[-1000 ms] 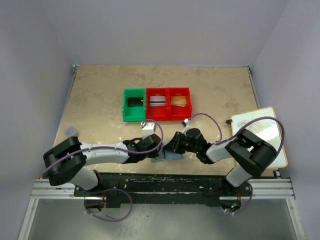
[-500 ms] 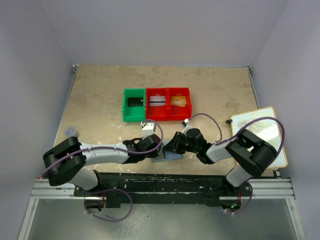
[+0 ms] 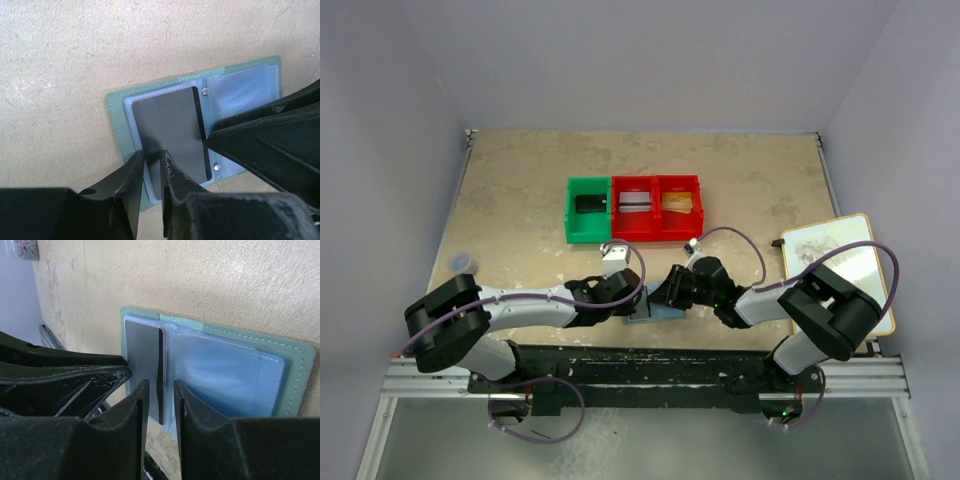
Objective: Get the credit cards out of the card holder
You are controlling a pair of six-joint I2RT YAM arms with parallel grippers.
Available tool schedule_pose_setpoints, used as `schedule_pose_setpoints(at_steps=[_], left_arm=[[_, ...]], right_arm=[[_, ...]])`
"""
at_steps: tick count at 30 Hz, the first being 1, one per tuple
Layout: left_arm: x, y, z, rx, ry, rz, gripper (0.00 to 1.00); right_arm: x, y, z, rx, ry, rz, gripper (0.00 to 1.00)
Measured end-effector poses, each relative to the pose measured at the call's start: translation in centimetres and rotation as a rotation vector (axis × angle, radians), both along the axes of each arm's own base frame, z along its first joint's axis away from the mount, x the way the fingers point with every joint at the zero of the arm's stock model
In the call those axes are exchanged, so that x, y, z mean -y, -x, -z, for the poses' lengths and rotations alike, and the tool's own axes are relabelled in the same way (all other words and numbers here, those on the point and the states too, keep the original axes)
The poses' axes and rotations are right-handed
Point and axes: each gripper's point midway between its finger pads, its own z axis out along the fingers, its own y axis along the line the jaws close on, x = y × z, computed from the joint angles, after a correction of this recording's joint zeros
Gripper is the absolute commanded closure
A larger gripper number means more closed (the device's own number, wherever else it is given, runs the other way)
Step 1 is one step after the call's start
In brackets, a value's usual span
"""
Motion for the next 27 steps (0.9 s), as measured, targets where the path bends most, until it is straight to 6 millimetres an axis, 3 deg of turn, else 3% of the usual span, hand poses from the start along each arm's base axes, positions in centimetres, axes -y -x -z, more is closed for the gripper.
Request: schedule_pose_setpoints(at_steps=[13, 27], left_arm=[[0.11, -0.04, 0.40, -0.002, 0.000, 0.001, 0.91], [0.48, -0.20, 0.52, 0.010, 0.033, -0.004, 0.95]], right_arm=[[-0.05, 0.03, -0.11, -0.001, -0.003, -0.003, 0.71], [-0.10, 0.02, 0.07, -0.004, -0.012, 0.000, 0.80]])
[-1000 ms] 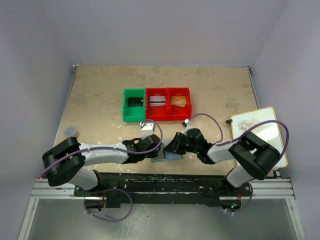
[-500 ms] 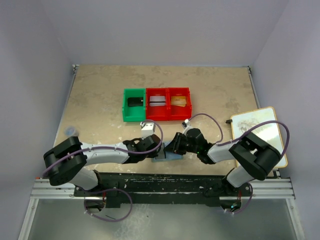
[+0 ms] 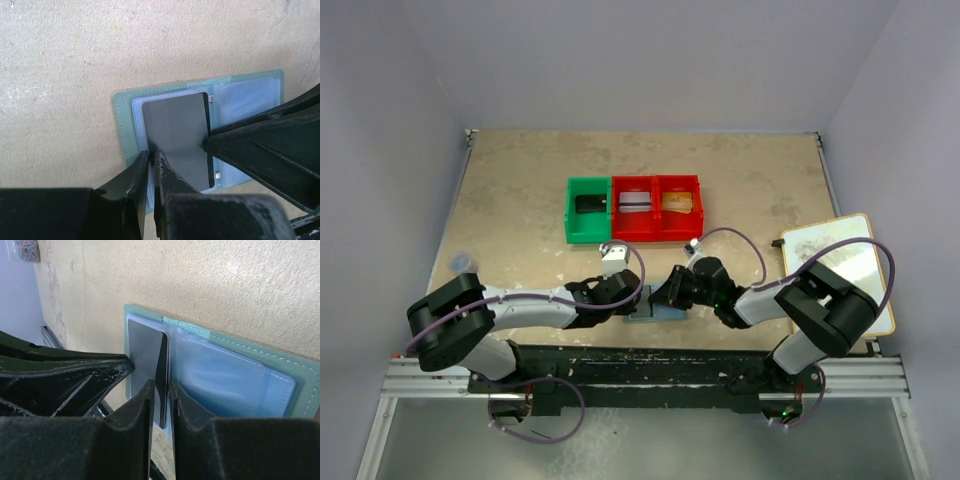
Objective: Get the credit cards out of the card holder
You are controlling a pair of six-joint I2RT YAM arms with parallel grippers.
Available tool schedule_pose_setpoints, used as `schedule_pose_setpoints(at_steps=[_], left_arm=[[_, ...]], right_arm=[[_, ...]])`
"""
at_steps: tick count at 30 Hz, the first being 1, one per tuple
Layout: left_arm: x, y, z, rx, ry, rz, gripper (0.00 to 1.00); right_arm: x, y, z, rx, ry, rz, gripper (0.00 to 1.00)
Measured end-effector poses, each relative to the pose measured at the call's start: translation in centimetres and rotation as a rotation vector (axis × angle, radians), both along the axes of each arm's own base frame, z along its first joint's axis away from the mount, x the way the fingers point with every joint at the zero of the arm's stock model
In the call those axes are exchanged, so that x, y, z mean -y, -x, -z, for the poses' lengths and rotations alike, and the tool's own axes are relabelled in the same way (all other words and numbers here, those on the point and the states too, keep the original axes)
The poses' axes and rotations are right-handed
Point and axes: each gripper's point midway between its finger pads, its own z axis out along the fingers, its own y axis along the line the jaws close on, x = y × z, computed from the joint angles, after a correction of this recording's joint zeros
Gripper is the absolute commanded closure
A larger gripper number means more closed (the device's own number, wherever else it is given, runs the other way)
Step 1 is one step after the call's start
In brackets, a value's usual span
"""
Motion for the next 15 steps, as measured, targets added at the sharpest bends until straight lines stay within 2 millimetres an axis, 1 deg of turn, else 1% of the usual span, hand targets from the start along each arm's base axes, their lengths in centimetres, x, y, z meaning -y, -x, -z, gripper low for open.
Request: schedule_pose_setpoints(at_steps=[3, 5, 10, 12, 15], left_arm=[[0.03, -0.02, -0.02, 0.001, 0.001, 0.000, 0.96], [0.03, -0.01, -0.01, 0.001, 0.001, 0.001, 0.96], [0.05, -0.02, -0.02, 0.002, 0.004, 0.001, 0.97], [0.06, -0.02, -0.02, 0.002, 0.004, 0.001, 0.97], [0.06, -0.03, -0.01, 0.002, 0.004, 0.001, 0.97]], right_arm=[[-0.01, -0.03, 0.08, -0.006, -0.009, 0.008, 0.80], [0.04, 0.02, 0.11, -0.010, -0.021, 0.017, 0.85], [0.28, 0.27, 0.26, -0.020, -0.039, 0.033, 0.91], [0.32, 0.30, 0.31, -0.024, -0.039, 0.036, 0.97], [0.39, 0.40, 0.38, -0.033, -0.041, 0.040, 0.99]])
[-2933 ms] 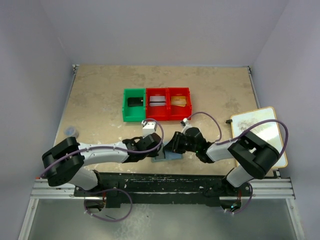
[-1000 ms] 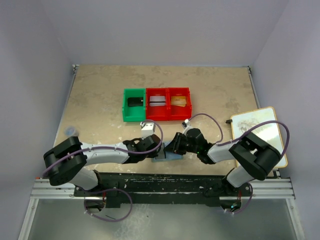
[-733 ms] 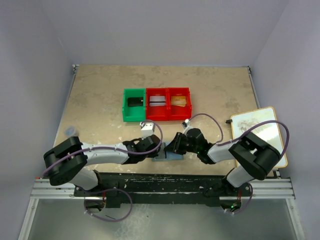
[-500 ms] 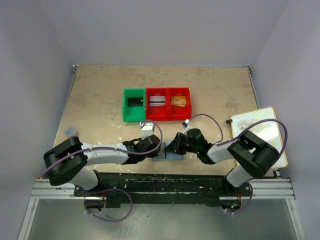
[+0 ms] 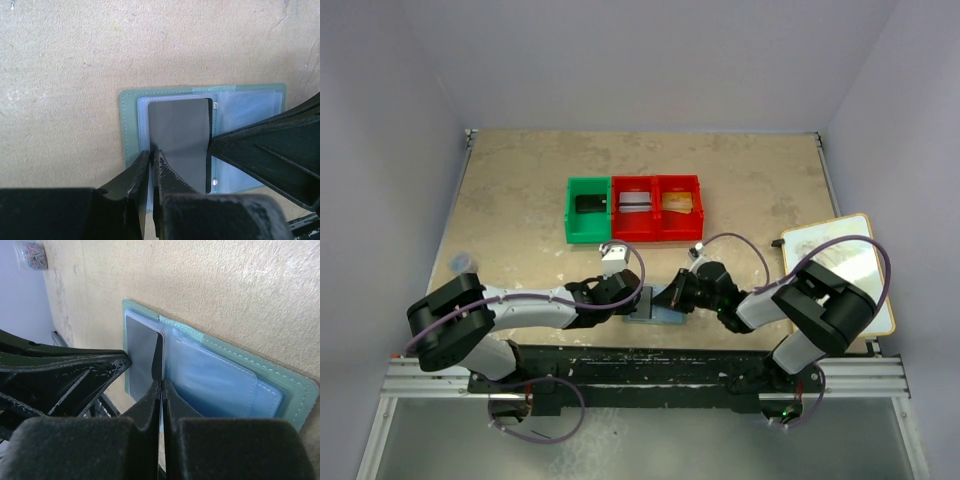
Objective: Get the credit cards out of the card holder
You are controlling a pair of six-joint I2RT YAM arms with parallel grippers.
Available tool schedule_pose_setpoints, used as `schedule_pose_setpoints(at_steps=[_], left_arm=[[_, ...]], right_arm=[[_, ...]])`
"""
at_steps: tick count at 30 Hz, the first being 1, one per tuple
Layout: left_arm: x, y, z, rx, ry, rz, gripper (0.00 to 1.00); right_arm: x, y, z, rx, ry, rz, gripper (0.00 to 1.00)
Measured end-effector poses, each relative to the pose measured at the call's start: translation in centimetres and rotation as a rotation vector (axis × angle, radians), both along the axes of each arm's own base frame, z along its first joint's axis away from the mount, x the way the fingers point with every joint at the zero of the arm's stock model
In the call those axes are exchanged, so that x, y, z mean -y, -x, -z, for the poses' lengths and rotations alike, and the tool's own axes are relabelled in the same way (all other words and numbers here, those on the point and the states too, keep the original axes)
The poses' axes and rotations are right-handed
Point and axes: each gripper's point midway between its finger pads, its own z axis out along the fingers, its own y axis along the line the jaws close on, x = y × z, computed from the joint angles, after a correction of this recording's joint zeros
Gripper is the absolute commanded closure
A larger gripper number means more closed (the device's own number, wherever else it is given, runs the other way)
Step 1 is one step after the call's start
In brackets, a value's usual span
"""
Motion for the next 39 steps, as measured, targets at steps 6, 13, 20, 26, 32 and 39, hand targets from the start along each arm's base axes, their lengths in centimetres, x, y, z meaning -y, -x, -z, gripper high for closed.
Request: schedule_pose_setpoints(at_steps=[6, 13, 20, 26, 32, 39], left_arm=[[0.0, 0.0, 0.0, 0.001, 0.002, 0.000, 0.97], [0.0, 0.0, 0.0, 0.001, 0.004, 0.000, 0.97], [0.0, 0.0, 0.0, 0.001, 0.003, 0.000, 0.97], [0.0, 0.0, 0.0, 0.001, 0.004, 0.000, 0.97], [0.0, 0.0, 0.0, 0.001, 0.002, -0.001, 0.98], [-0.2, -0.2, 0.0, 0.008, -0.005, -0.009, 0.98]], right_arm=[[0.1, 0.2, -0.2, -0.004, -0.002, 0.002, 1.00], [0.6, 0.5, -0.6, 0.003, -0.005, 0.005, 1.00], [0.9, 0.9, -0.4, -0.008, 0.009, 0.008, 0.85], [0.6, 1.1, -0.1, -0.015, -0.002, -0.015, 0.80], [-0.2, 0.9, 0.0, -0.020, -0.052, -0.033, 0.80], [-0.6, 0.9, 0.0, -0.019, -0.081, -0.048, 0.77]])
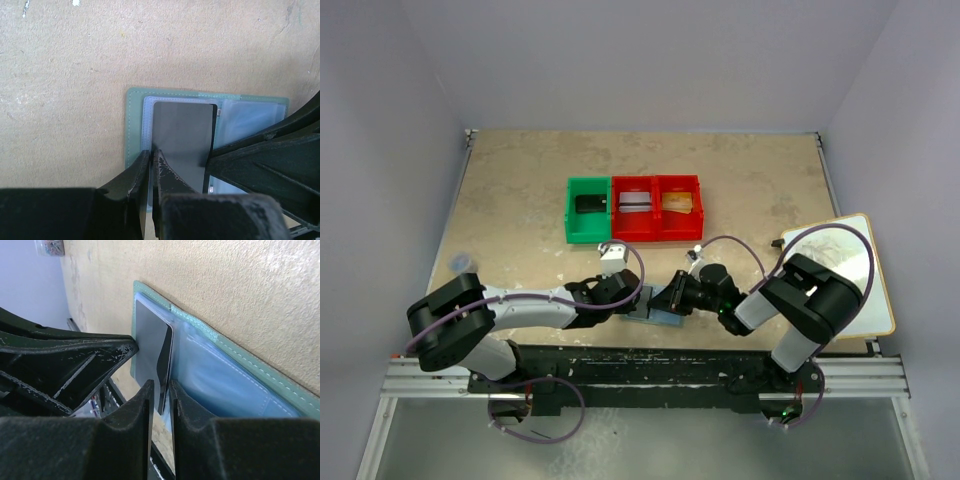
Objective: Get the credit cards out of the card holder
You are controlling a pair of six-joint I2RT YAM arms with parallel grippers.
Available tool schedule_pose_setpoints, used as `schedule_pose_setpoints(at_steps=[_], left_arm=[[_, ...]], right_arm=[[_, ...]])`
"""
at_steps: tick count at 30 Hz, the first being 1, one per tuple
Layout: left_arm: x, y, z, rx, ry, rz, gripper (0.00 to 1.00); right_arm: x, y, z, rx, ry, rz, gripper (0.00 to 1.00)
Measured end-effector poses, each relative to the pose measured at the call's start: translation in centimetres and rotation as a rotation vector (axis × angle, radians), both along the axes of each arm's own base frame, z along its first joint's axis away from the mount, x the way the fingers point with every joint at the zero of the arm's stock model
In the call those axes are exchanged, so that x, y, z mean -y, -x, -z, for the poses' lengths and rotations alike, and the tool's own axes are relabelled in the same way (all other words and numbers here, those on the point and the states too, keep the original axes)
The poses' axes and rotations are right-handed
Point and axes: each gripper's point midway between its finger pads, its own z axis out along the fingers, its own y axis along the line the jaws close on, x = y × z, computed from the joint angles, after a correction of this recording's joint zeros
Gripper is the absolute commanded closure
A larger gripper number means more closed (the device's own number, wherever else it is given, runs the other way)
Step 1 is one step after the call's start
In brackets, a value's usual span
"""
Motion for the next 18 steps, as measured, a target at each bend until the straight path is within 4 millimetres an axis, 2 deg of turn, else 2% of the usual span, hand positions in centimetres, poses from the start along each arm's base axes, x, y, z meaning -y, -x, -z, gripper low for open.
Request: schedule_pose_setpoints(at_steps=[18], left_arm=[[0.05, 0.17, 0.00, -0.006, 0.001, 0.009, 0.98]], right_arm=[[-0.05, -0.20, -0.11, -0.016, -0.014, 0.028, 0.83]])
